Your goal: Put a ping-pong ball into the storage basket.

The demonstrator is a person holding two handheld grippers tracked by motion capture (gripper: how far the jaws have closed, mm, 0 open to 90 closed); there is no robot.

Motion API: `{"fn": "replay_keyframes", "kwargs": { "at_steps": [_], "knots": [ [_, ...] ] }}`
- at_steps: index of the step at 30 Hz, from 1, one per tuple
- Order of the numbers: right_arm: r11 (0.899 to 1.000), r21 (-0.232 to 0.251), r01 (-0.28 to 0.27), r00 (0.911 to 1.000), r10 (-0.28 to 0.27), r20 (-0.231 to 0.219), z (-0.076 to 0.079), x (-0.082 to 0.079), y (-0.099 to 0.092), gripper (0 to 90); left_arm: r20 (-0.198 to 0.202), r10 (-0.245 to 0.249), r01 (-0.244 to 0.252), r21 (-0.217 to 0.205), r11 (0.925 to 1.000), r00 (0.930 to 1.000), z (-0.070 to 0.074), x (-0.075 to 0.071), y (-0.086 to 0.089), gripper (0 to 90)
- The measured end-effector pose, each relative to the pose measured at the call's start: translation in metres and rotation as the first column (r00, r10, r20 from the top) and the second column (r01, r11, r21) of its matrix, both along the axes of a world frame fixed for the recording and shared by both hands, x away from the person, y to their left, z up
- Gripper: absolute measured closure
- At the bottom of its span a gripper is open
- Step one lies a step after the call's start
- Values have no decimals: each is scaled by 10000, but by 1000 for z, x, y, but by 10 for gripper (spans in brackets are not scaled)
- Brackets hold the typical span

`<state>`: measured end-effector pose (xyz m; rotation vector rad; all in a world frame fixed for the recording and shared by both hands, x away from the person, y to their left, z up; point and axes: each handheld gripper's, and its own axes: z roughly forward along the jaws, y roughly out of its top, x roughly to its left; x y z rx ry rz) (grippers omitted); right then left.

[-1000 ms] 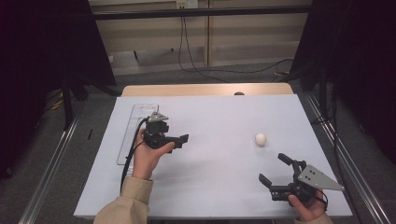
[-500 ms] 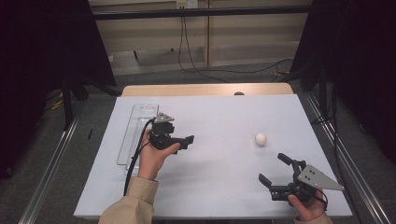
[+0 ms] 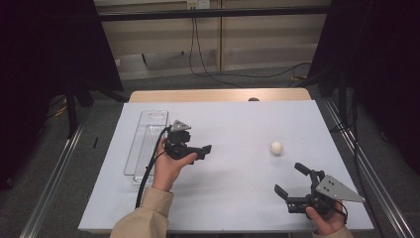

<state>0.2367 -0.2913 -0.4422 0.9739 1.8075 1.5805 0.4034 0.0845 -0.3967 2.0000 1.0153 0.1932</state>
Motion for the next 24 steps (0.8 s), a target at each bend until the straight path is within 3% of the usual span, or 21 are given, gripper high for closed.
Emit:
{"fn": "replay_keyframes", "kwargs": {
  "at_steps": [24],
  "knots": [
    [10000,-11,1,10000,-1,-8,0,0,-1,14,-6,-447,447,-68,9990,9990,-9,-2,-28,98]
  ]
}}
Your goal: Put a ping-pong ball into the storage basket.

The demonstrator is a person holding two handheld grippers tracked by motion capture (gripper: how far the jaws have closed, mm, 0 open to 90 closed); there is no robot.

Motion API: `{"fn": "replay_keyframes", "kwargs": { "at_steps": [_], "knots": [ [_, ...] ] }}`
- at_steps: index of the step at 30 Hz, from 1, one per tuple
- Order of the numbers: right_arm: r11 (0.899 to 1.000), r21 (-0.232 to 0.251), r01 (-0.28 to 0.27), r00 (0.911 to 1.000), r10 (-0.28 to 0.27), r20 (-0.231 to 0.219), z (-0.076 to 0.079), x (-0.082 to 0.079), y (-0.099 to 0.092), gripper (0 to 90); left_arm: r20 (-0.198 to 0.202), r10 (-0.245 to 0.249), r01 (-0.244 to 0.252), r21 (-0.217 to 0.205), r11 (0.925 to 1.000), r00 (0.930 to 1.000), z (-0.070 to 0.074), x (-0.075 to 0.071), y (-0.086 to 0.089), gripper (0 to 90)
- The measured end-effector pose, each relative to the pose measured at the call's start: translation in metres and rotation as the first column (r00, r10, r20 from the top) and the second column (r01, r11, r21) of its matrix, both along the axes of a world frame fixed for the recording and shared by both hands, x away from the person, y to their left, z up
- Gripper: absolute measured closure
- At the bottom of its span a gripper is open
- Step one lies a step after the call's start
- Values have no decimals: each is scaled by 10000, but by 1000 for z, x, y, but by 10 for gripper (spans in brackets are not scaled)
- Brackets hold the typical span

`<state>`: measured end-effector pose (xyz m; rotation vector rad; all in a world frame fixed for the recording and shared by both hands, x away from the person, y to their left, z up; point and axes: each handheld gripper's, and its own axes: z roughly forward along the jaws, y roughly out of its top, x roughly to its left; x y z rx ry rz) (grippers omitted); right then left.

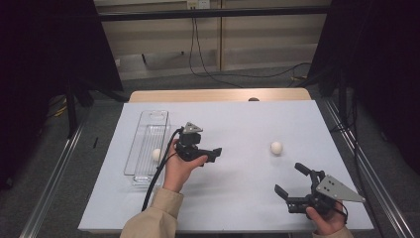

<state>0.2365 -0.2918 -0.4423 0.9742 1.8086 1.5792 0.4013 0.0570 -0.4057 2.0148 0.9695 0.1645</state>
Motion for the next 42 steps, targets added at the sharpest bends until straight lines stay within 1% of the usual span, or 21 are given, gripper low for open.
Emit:
{"fn": "replay_keyframes", "kwargs": {
  "at_steps": [1,4,19,42],
  "knots": [
    [10000,3,-4,10000,4,1,0,0,0,14,11,-76,76,77,9999,10000,0,0,0,97],
    [10000,-8,-9,10000,9,7,0,0,0,14,18,-72,72,-8,10000,10000,-1,0,-4,98],
    [10000,-20,-32,10000,32,-2,0,0,0,14,-50,-332,332,45,9994,9994,-6,-2,-15,97],
    [10000,12,-24,10000,24,-3,0,0,0,14,-29,-639,638,-65,9979,9980,-11,-4,-33,97]
  ]
}}
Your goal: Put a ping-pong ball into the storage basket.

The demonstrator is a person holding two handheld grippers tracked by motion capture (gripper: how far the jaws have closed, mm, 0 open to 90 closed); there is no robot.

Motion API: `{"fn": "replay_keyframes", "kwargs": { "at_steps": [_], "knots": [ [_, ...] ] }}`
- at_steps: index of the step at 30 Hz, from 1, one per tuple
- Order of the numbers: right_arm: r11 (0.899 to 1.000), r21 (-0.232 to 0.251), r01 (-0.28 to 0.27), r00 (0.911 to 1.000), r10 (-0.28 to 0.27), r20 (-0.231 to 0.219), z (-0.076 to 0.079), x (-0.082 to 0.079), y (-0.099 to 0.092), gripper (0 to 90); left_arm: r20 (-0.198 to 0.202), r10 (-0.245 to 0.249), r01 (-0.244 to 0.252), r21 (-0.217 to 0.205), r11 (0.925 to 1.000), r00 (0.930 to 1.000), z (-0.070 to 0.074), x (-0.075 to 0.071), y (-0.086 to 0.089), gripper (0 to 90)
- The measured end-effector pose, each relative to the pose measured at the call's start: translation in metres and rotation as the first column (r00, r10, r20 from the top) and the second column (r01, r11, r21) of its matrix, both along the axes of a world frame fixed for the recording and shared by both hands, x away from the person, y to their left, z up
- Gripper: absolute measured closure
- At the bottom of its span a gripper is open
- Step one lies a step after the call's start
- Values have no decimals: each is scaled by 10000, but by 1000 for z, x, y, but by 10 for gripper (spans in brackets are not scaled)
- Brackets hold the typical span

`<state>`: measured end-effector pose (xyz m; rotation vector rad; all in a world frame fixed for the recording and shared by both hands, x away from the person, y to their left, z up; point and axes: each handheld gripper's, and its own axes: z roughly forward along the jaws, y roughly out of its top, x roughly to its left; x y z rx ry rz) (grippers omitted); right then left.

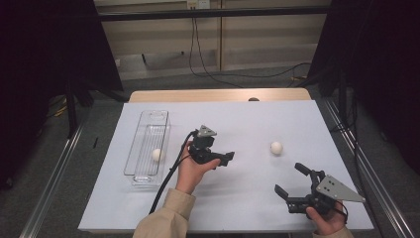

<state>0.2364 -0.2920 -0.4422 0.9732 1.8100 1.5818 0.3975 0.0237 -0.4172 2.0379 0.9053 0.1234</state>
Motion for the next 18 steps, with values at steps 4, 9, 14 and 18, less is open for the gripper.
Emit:
{"fn": "replay_keyframes", "kwargs": {
  "at_steps": [4,9,14,18],
  "knots": [
    [10000,-9,1,10000,-1,17,0,0,0,14,5,-41,41,7,10000,10000,-2,0,-4,96],
    [10000,22,-12,10000,12,10,0,0,0,14,7,-127,127,12,9999,9999,-3,0,-8,97],
    [10000,32,-17,10000,17,14,0,0,0,14,41,-169,169,37,9999,9998,-5,0,-12,97],
    [10000,39,-16,10000,16,12,0,0,0,14,44,-213,213,31,9998,9998,-6,-1,-15,96]
  ]
}}
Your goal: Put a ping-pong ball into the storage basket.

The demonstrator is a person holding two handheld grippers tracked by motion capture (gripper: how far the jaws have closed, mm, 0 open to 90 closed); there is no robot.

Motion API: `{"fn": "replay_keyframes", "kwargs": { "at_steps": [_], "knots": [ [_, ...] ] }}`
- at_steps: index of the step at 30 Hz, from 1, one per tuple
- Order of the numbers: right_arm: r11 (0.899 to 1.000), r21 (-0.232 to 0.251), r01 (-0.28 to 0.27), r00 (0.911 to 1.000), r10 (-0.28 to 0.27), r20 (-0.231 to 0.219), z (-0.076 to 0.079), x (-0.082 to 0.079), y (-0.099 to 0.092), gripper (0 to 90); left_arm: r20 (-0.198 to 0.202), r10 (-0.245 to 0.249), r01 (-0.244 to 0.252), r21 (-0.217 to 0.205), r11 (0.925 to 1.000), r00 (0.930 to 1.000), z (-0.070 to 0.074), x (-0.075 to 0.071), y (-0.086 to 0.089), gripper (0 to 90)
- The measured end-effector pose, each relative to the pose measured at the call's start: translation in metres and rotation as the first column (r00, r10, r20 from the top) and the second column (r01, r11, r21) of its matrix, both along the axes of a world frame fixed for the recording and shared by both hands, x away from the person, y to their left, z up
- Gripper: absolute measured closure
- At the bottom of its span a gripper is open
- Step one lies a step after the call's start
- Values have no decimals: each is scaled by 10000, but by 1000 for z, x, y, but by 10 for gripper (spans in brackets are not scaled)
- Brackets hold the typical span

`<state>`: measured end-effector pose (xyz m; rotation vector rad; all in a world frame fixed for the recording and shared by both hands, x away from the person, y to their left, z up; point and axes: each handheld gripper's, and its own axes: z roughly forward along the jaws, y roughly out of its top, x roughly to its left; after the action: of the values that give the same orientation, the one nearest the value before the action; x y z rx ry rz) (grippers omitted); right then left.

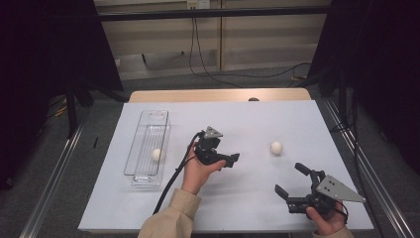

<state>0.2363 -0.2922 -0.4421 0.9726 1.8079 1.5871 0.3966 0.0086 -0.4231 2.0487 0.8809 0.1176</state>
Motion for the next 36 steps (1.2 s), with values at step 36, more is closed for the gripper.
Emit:
{"fn": "replay_keyframes", "kwargs": {
  "at_steps": [36],
  "knots": [
    [10000,-62,-35,10000,35,15,0,0,0,14,71,-423,422,60,9991,9991,-10,-1,-29,96]
  ]
}}
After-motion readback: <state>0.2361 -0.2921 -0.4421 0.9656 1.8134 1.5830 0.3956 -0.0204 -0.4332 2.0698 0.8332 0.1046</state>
